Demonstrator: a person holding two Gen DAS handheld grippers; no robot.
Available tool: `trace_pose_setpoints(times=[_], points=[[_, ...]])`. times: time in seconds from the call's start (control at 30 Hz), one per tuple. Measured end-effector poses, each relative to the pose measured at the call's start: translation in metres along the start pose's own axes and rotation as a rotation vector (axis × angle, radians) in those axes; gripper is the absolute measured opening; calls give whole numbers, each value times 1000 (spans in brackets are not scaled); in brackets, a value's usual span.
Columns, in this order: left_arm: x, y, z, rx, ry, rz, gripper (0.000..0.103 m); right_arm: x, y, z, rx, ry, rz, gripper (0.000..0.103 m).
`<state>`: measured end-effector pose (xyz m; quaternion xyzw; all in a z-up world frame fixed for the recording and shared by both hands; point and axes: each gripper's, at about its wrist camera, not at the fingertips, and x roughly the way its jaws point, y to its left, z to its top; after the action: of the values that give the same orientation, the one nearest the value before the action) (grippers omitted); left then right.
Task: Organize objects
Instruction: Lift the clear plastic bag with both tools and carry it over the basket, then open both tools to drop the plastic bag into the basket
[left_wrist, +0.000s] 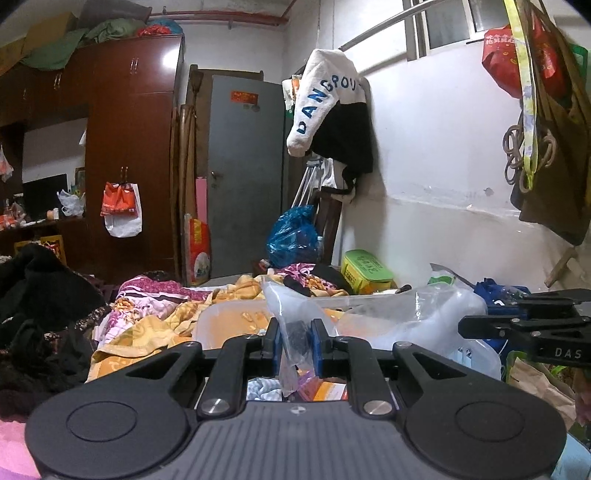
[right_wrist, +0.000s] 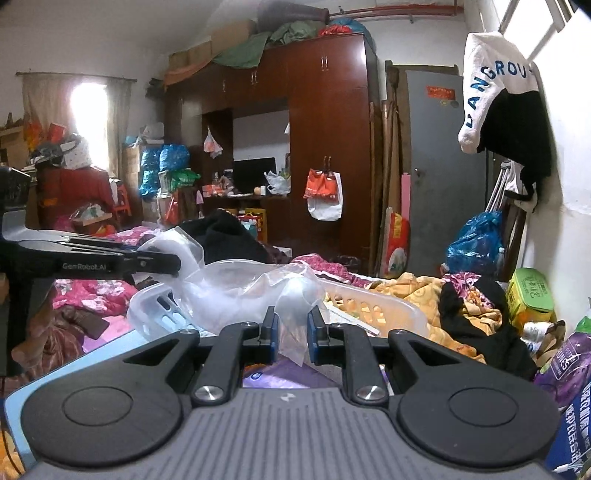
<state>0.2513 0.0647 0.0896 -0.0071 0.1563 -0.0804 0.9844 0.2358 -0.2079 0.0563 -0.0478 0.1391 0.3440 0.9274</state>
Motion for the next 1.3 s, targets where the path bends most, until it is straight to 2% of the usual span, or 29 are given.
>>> trace_pose_setpoints(times=[0.23,0.5,0.67,0.7,0.73,0.77,0.8,0.83,0.87,0.9,0.97,1.1,1.3], points=[[13,-7,2,17,15,13,20,10,-10,5,25,14,-24,18],[12,-4,-5,8,22,2,20,9,-8,2,28,30,-10,18],[17,-1,-7,6,41,17,25,14,-10,2,33,49,-8,20],[18,-1,-8,8,40,20,26,15,-11,1,33,50,-15,24],[20,-1,-9,15,38,29,32,16,-11,1,35,47,-28,28],[21,-1,-10,24,36,42,48,16,-11,1,39,41,-45,42],[22,-3,-11,40,30,71,58,14,-12,1,45,35,-61,58],[22,-4,-13,58,15,106,77,14,-15,1,58,36,-68,67],[20,-5,-14,74,-3,142,85,12,-17,0,72,28,-80,80],[19,-6,-14,83,-16,165,85,9,-19,0,80,15,-95,89],[12,-5,-13,78,-35,189,85,4,-21,0,96,-6,-128,100],[-15,-7,-16,45,-93,143,85,-12,-22,-7,129,-43,-154,103],[-55,-18,-53,23,-162,104,93,-38,-11,-31,137,-30,-211,103]])
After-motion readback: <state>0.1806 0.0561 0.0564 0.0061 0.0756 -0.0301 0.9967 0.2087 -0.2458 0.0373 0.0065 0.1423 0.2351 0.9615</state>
